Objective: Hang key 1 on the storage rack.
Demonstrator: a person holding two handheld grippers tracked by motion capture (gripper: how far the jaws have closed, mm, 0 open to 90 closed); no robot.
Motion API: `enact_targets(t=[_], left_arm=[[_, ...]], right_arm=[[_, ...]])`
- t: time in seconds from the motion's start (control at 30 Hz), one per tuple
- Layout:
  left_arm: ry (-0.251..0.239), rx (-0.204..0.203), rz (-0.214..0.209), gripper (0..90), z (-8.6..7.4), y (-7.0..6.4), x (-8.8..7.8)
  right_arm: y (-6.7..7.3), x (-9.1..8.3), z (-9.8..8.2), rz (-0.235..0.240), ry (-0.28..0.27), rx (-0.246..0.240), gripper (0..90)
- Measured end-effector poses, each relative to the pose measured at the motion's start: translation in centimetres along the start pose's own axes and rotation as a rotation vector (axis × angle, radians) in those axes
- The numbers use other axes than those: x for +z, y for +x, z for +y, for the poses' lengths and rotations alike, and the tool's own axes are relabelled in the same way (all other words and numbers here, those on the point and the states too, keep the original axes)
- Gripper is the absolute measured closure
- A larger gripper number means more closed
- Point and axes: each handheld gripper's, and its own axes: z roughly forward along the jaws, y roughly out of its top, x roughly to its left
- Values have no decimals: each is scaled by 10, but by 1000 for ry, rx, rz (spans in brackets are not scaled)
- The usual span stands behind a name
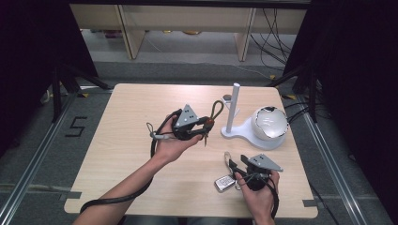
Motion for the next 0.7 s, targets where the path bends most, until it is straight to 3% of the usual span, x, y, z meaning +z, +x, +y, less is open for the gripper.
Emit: enact_targets(t=[0.33,0.7], left_arm=[[29,-22,1,671,2,6,23],[55,-61,1,670,4,8,36]], right_arm=[[-1,-1,0,3,-2,7,478],[-3,-2,0,-10,-2,-1,478]])
